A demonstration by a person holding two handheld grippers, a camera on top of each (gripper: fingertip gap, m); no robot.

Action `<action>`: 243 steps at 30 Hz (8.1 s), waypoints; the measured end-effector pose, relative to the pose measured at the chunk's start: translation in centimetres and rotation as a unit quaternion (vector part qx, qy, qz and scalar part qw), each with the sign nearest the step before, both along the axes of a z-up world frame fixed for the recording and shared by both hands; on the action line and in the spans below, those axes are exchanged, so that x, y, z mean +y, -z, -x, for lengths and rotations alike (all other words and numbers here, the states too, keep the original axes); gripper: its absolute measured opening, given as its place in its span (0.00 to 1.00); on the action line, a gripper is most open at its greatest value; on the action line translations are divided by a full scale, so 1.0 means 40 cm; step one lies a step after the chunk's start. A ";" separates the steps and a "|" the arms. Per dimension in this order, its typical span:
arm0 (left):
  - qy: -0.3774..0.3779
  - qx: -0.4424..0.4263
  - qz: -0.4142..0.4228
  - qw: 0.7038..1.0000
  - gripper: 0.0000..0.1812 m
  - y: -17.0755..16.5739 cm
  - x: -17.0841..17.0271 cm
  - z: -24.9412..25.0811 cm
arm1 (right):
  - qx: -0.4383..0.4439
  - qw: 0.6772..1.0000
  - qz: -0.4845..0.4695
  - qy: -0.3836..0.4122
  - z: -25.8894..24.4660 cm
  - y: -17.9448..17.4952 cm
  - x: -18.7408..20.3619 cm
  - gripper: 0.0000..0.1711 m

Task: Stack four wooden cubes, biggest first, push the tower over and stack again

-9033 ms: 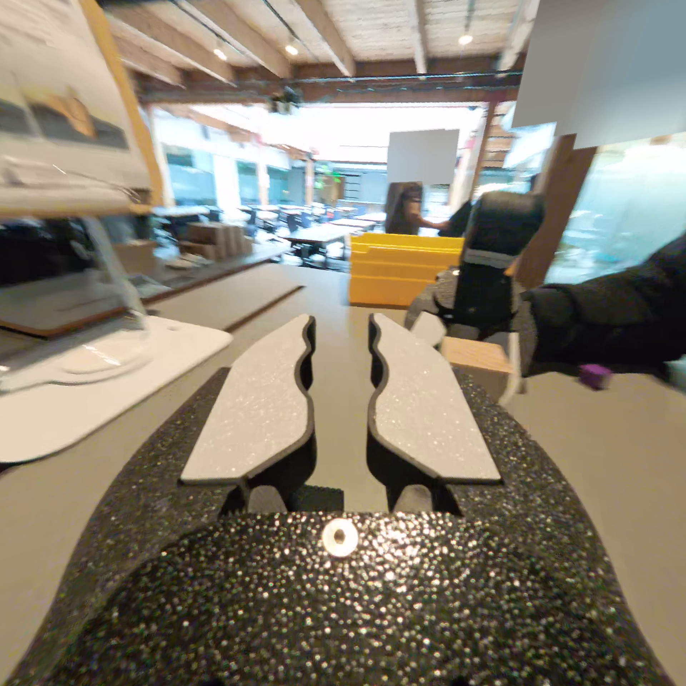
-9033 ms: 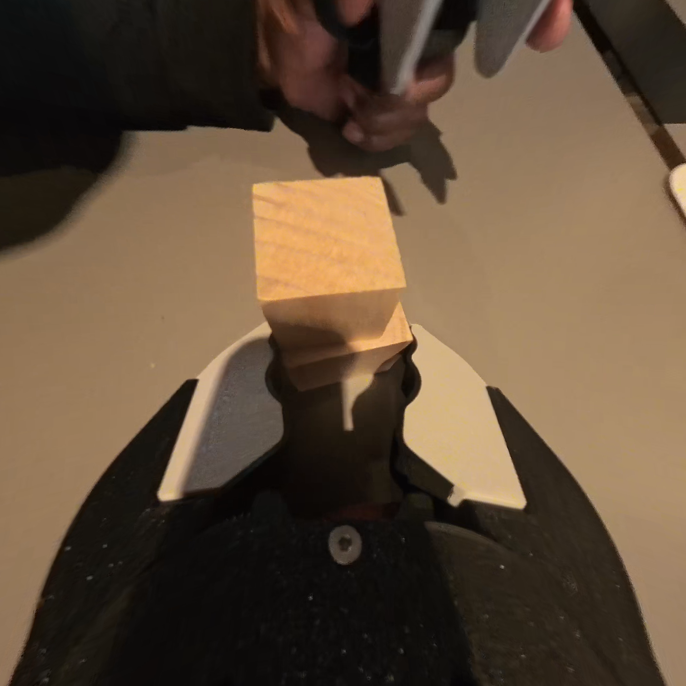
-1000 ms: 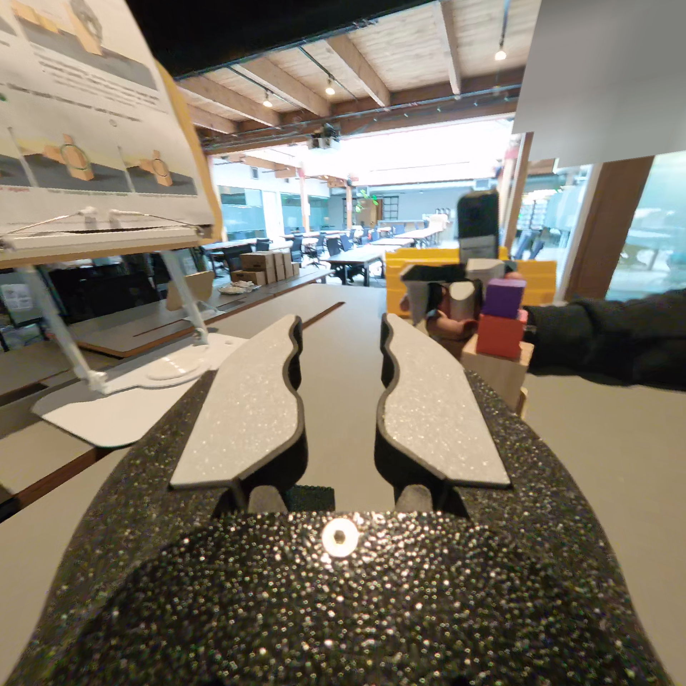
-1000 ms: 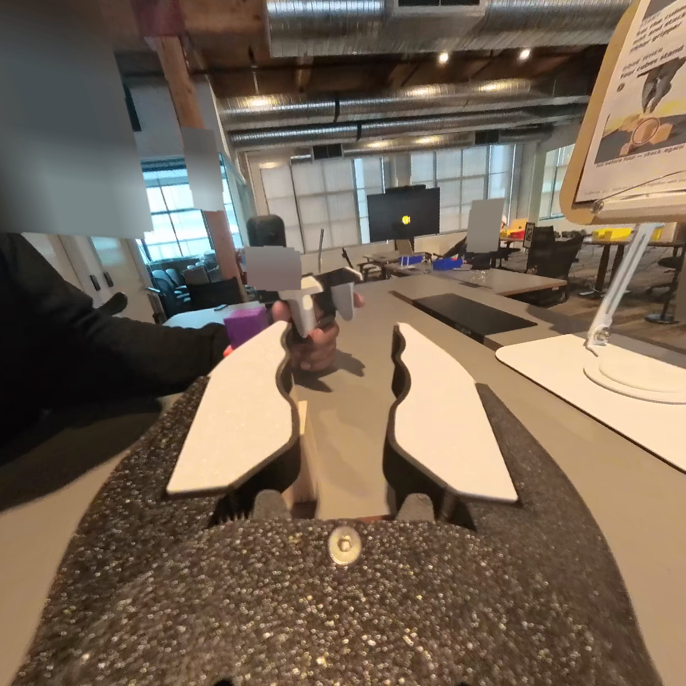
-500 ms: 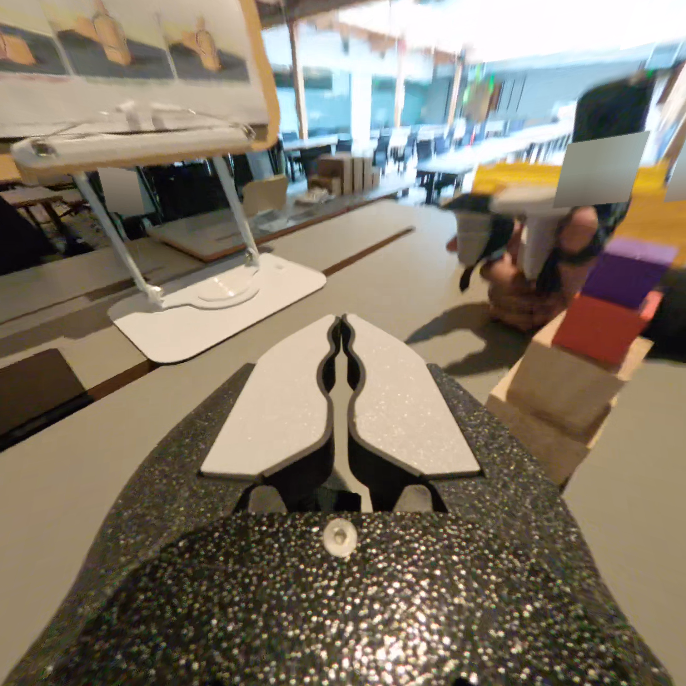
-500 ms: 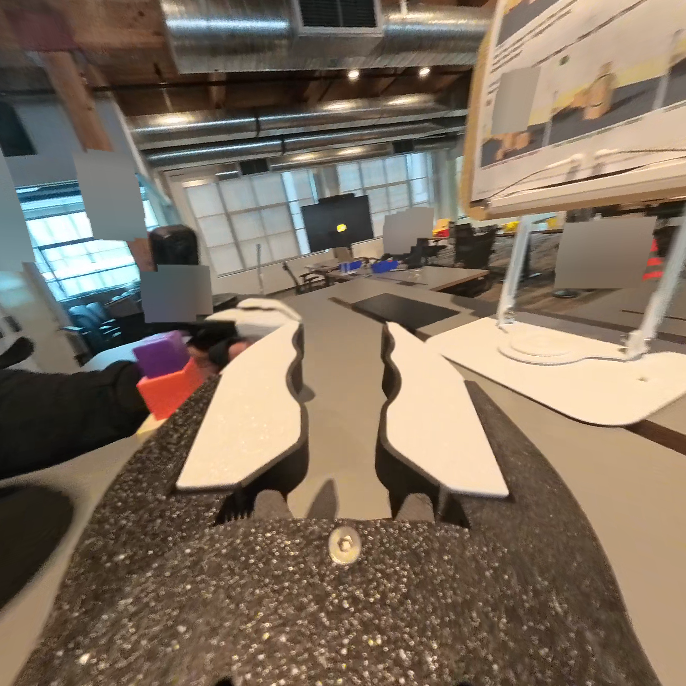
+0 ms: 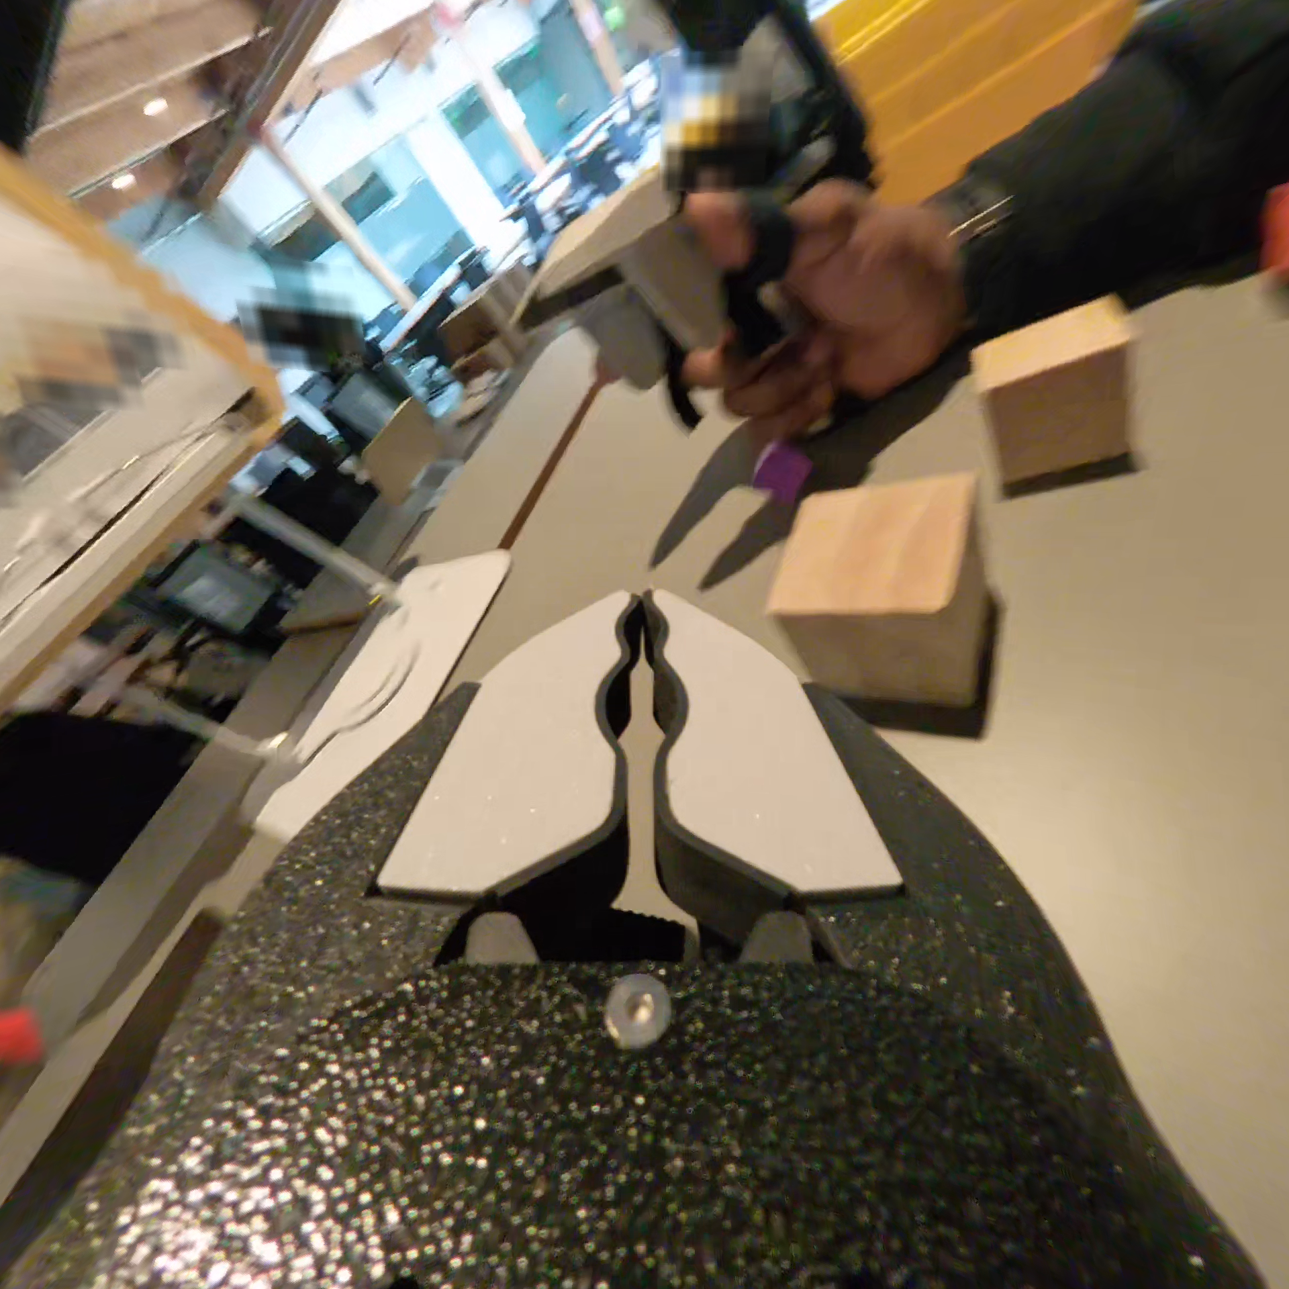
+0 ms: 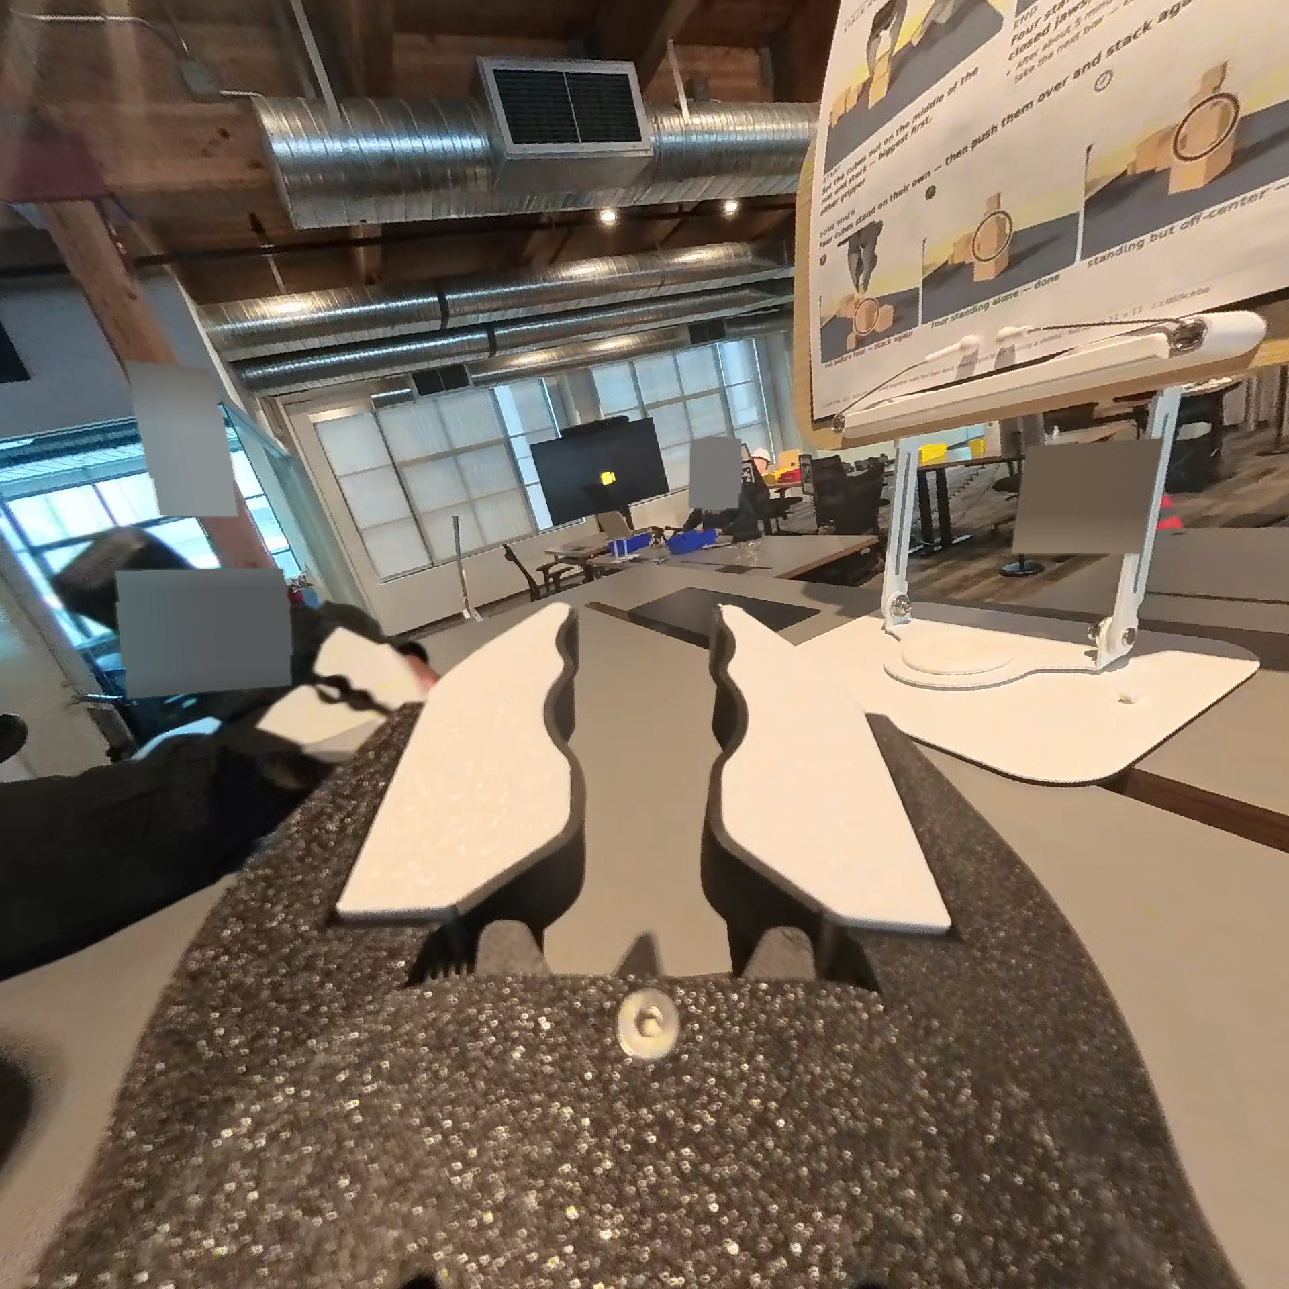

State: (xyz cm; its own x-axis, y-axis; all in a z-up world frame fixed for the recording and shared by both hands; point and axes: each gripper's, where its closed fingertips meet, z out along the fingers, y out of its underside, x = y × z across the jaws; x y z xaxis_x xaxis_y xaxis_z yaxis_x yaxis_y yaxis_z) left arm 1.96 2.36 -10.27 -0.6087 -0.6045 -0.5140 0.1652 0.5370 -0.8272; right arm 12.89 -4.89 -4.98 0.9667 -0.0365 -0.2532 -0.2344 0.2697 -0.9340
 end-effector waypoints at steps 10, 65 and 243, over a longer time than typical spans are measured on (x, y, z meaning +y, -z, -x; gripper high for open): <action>0.088 0.110 0.165 0.976 0.13 -0.067 -0.088 0.043 | 0.007 1.000 -0.002 -0.006 -0.011 -0.001 0.002 0.21; 0.197 0.226 0.083 0.951 0.24 0.008 -0.169 0.059 | -0.022 0.997 0.039 -0.061 0.045 0.025 0.040 0.21; 0.012 0.005 0.385 0.923 0.25 -0.131 0.128 -0.121 | -0.163 0.878 0.407 -0.193 0.349 0.065 0.076 0.17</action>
State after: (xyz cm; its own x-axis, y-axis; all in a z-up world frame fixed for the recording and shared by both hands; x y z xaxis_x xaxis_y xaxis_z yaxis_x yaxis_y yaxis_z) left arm 6.78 7.49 -5.02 -0.6288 -0.7746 0.0677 0.1591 -0.2135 -0.9639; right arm -1.08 -1.85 -7.59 0.9629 0.2700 -0.0020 0.1549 -0.5583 -0.8150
